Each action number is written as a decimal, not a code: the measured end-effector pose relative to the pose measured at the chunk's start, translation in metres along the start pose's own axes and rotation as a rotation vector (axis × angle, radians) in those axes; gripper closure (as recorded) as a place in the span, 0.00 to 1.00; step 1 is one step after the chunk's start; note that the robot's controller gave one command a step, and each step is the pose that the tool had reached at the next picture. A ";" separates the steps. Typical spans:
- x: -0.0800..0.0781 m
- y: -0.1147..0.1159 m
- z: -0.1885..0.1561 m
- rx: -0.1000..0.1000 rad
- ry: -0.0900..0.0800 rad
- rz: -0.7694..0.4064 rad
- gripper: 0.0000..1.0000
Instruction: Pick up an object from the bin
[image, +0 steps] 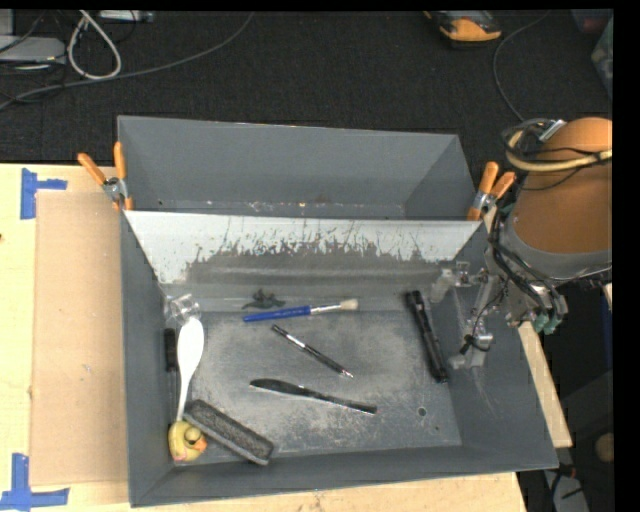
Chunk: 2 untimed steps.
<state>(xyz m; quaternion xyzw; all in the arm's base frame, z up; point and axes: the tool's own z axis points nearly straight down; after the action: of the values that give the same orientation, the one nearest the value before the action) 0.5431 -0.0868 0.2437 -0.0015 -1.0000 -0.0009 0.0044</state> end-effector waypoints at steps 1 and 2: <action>-0.001 0.001 -0.004 0.001 -0.008 -0.003 0.00; -0.009 0.064 0.085 0.001 -0.011 -0.013 0.00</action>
Offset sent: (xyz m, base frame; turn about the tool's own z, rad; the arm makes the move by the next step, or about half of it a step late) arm 0.0128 0.1281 -0.1737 -0.0283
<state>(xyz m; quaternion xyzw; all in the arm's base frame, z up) 0.5511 -0.0224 0.1587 0.0053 -1.0000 -0.0004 -0.0013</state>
